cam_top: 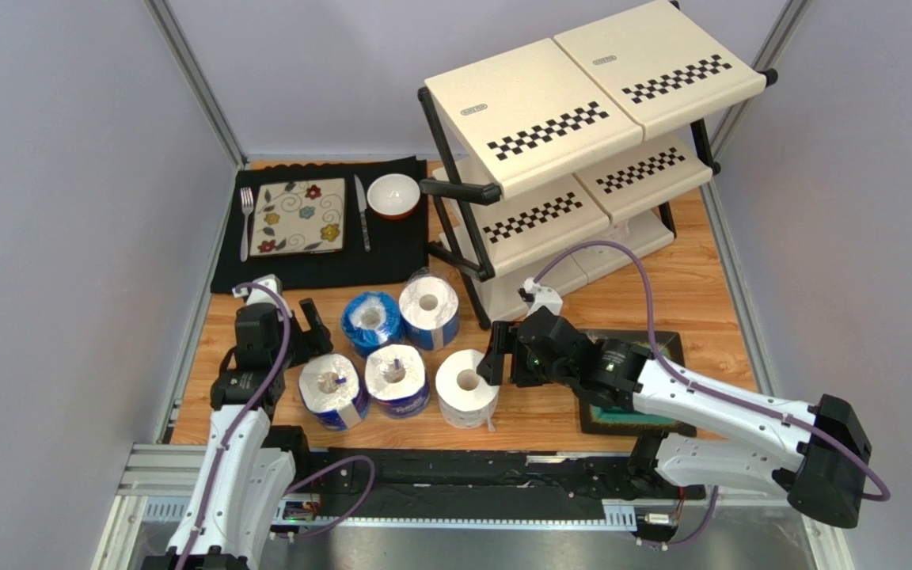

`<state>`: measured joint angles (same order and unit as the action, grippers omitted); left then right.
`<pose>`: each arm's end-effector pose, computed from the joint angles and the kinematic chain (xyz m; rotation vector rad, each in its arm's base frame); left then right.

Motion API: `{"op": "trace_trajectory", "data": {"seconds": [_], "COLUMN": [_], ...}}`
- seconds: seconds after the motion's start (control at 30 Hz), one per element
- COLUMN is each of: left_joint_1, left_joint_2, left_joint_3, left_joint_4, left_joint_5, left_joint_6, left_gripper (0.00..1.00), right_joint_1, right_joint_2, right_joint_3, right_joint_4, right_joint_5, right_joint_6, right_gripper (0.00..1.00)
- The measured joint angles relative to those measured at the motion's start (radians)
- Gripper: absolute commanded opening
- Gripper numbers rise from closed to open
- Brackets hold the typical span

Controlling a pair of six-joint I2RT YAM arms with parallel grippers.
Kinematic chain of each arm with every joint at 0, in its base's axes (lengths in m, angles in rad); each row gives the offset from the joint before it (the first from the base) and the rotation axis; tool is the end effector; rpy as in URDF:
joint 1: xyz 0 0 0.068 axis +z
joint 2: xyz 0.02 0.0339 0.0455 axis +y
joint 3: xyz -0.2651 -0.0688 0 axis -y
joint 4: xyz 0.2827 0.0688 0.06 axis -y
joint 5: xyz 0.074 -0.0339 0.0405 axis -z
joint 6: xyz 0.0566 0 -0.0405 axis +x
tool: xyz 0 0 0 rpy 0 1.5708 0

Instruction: Place and organize the paper towels onto the shelf

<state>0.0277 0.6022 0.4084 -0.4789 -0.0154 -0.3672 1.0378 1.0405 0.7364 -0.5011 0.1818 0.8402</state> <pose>0.1925 0.0062 0.1867 -0.4493 2.2033 -0.1660 0.1427 0.2217 0.2213 -0.1533 2.4643 0.6689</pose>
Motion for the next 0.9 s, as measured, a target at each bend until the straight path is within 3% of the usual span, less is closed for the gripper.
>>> {"op": "trace_trajectory", "data": {"seconds": [0.3,0.73,0.9], "left_joint_1": [0.000,0.000,0.000], "left_joint_2": [0.000,0.000,0.000], "left_joint_3": [0.000,0.000,0.000], "left_joint_4": [0.000,0.000,0.000], "left_joint_5": [0.000,0.000,0.000], "left_joint_6": [0.000,0.000,0.000], "left_gripper": [0.93,0.93,0.93], "right_joint_1": [0.016,0.020,0.021], "right_joint_2": [0.068,0.111,0.125], "right_joint_3": [0.005,0.006,0.006], "right_joint_4": [0.033,0.051,0.059], "right_joint_5": [-0.026,-0.027,-0.028], "right_joint_6": [0.000,0.003,0.014], "right_gripper": [0.76,0.68,0.39]}}
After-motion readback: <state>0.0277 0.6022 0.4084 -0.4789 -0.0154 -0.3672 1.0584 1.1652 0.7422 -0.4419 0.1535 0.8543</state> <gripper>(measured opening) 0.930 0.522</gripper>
